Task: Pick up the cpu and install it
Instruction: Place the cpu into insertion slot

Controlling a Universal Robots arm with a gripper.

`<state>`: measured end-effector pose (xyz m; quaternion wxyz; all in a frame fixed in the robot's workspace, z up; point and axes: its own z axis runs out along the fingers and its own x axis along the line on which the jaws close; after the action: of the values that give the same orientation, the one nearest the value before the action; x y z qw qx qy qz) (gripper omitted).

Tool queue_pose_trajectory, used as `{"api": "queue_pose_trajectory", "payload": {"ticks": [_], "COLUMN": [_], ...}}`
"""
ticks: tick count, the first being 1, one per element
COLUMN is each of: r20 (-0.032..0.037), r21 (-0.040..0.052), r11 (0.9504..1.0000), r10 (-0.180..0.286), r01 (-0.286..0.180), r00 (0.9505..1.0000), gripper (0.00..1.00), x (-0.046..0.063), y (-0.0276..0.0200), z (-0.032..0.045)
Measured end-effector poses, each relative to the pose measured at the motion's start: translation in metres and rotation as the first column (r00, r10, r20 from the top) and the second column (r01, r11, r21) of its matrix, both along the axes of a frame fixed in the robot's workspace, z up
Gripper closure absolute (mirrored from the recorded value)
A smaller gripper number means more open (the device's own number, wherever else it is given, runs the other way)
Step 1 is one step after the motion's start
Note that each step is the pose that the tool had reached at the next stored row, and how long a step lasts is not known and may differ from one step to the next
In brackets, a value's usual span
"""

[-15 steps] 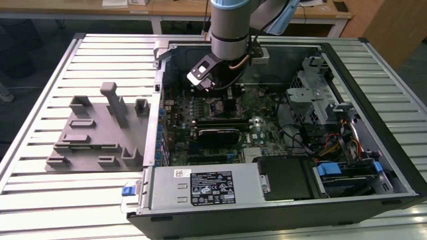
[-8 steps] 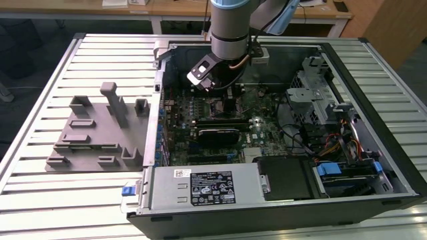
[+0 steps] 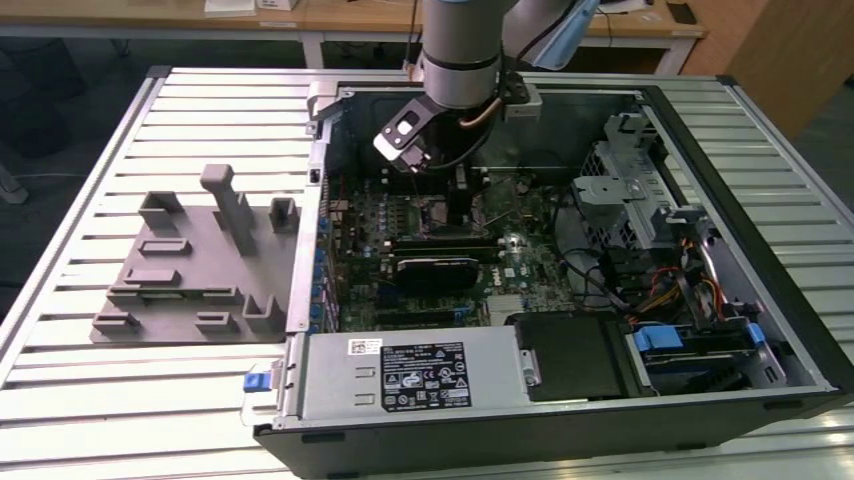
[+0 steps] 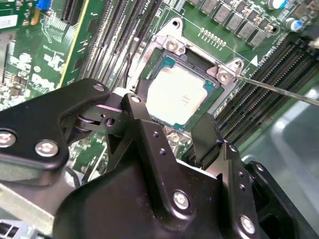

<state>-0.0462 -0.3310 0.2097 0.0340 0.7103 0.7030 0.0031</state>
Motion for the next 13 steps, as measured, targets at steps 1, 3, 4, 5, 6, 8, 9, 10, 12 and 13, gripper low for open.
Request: {"api": "queue_pose_trajectory", "payload": {"ticks": [1,3,4,5,6,8,9,10,12,13], "r20": [0.0001,0.0,0.0,-0.0001,-0.0001,0.0001,0.0001,0.0002,0.0,0.0], "r21": [0.0001,0.0,0.0,-0.0001,-0.0001,0.0001,0.0002,0.0003,0.0001,0.0], "r11": [1.0,1.0,1.0,1.0,1.0,1.0,1.0,1.0,1.0,1.0], "r10": [0.0,0.0,0.0,0.0,0.0,0.0,0.0,0.0,0.0,0.0], "r01": [0.0,0.0,0.0,0.0,0.0,0.0,0.0,0.0,0.0,0.0], "r00": [1.0,1.0,1.0,1.0,1.0,1.0,1.0,1.0,1.0,1.0], "gripper": [0.38,0.38,0.38,0.38,0.38,0.38,0.38,0.38,0.38,0.38], "x": [0.0,0.0,0.0,0.0,0.0,0.0,0.0,0.0,0.0,0.0], "y": [0.0,0.0001,0.0001,0.0001,0.0001,0.0001,0.0001,0.0001,0.0001,0.0001], "z": [0.0022,0.0067,0.0089,0.011,0.0125,0.0128,0.0128,0.0128,0.0129,0.0129]}}
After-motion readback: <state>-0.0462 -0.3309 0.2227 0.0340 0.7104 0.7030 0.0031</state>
